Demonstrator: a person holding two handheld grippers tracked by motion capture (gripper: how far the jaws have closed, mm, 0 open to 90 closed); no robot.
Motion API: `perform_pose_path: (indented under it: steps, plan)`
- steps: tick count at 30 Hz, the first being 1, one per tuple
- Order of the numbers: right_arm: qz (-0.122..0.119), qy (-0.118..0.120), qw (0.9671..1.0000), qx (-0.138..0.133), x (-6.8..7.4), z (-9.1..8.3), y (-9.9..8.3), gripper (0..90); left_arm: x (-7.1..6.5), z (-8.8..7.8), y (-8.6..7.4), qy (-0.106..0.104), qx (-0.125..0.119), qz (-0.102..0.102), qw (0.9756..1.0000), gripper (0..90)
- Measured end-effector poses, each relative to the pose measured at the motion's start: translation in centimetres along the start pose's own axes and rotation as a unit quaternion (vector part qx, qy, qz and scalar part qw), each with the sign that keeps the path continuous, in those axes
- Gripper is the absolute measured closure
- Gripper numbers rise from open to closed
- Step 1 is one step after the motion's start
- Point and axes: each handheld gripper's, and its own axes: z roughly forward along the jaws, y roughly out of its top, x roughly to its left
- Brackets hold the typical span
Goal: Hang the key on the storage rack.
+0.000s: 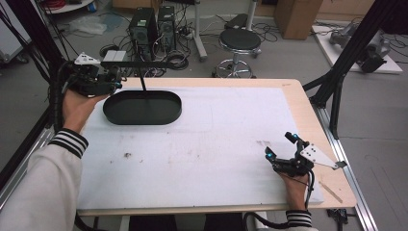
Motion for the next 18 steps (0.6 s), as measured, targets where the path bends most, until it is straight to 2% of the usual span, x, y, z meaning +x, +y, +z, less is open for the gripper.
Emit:
perform_pose_path:
  steps: [7,12,18]
  plan:
    - [0.002,0.000,1.0000,0.000,0.0,0.0,0.0,0.2,0.2,0.4,0.6,0.008,0.003,0.008,0.9999,48.7]
    - [0.000,0.000,1.0000,0.000,0.0,0.0,0.0,0.2,0.6,0.7,1.0,0.011,-0.002,0.006,0.9999,48.7]
    - [0.000,0.000,1.0000,0.000,0.0,0.0,0.0,0.2,1.0,1.2,1.3,0.010,0.007,0.006,0.9999,48.7]
